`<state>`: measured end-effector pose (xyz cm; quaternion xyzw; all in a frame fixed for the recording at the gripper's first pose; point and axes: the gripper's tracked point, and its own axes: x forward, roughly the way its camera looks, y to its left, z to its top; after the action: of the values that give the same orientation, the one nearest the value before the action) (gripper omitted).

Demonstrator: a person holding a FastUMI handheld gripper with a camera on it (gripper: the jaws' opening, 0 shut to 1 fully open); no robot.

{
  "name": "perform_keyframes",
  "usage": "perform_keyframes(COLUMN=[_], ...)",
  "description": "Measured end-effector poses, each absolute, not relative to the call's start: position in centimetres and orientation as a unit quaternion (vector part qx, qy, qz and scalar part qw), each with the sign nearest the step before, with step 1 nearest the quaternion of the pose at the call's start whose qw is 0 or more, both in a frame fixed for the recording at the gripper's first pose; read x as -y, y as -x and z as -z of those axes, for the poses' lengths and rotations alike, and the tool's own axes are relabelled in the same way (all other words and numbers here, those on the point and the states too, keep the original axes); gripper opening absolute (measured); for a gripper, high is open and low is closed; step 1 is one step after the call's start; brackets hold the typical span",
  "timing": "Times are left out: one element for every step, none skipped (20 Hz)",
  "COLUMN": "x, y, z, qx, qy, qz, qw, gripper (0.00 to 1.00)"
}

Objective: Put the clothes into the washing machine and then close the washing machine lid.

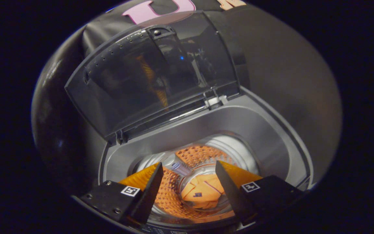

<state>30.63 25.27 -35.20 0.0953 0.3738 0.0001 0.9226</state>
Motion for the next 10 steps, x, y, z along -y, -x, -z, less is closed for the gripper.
perform_keyframes(x=[-25.0, -25.0, -25.3, -25.4, -25.6, -25.8, -26.2, -26.5, -26.7, -26.9], y=[-30.9, -31.2, -31.8, -32.4, -33.1, -33.5, -34.1, -34.7, -35.6, -36.4], z=[34.6, 33.6, 32.3, 30.7, 29.1, 27.4, 25.4, 23.4, 21.8, 20.0], qx=[-0.368, -0.361, -0.348, -0.334, -0.321, -0.317, -0.305, -0.292, -0.279, -0.267], qy=[-0.068, -0.06, -0.054, -0.053, -0.055, -0.062, -0.068, -0.066, -0.05, -0.032], qz=[-0.002, -0.005, -0.013, -0.021, -0.021, -0.022, -0.028, -0.034, -0.039, -0.049], qw=[0.927, 0.931, 0.936, 0.941, 0.945, 0.946, 0.949, 0.954, 0.958, 0.962], gripper=[0.97, 0.98, 0.98, 0.98, 0.98, 0.98, 0.97, 0.98, 0.97, 0.98])
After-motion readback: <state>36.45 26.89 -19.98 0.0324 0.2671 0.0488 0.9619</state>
